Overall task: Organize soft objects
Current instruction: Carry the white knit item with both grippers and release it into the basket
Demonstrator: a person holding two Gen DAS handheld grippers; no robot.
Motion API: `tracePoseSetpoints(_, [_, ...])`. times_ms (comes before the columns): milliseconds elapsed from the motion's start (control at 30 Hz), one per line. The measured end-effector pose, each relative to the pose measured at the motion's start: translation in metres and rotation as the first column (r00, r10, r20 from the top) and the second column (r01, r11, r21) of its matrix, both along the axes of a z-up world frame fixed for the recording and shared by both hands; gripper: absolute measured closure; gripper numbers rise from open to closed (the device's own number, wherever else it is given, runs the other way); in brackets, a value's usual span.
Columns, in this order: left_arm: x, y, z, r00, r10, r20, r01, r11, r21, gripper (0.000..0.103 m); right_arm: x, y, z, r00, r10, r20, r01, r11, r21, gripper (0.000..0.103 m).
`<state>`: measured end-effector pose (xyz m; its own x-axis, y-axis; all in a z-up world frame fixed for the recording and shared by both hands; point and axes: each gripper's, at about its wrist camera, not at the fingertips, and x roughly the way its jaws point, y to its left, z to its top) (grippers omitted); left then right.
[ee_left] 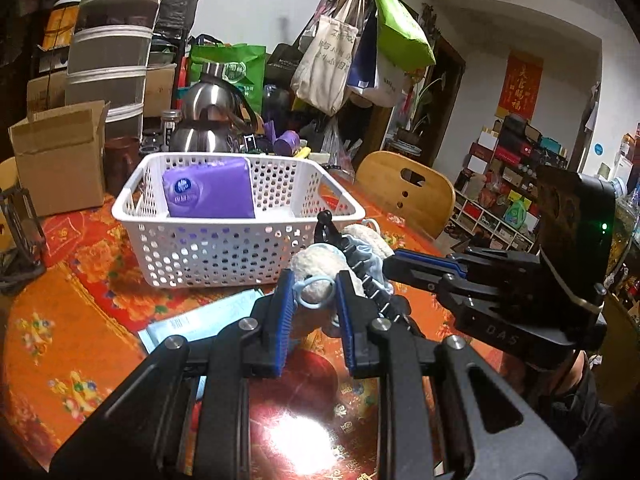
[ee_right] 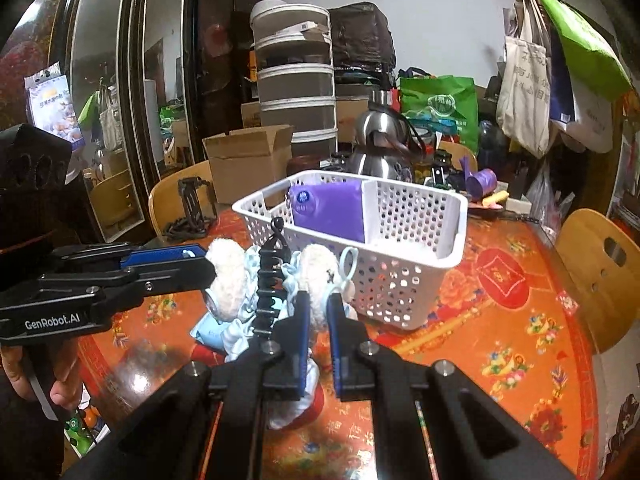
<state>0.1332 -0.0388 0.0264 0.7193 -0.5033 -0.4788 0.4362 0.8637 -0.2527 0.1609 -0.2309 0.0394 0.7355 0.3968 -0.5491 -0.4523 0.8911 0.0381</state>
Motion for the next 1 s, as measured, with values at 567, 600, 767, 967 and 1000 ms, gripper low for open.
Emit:
tracePoseSetpoints(567, [0.093,-0.021,0.100,0.998,0.020,0.055,-0.023,0.998,0.059,0.084,0.088,-0.002,0.076,0.997,-0.067,0.027,0.067,0.998,-0.004,0.096])
tracePoseSetpoints(600, [0.103,-0.023,0.102,0.998,0.025,0.052,-0.029,0.998,0.064,0.084,0.095,-0.002,0.079,0.997,-0.071,0.026,0.072,0.997,-0.009,0.096])
tracePoseSetpoints(767, [0.150,-0.037,0.101,0.999,0.049,0.020,-0.051,0.994,0.094,0.084,0.134,-0.006,0.078,0.993,-0.116,0.003,0.116,0.993,-0.030,0.096])
tracePoseSetpoints(967, [0.195,-0.055,0.082,0.996,0.083,-0.034,-0.078,0.989,0.127,0.084,0.166,-0.013,0.059,0.989,-0.145,-0.034,0.144,0.989,-0.030,0.096])
tracePoseSetpoints(1000, [0.199,-0.056,0.078,0.995,0.087,-0.040,-0.081,0.988,0.128,0.083,0.169,-0.013,0.055,0.988,-0.148,-0.035,0.146,0.989,-0.033,0.096])
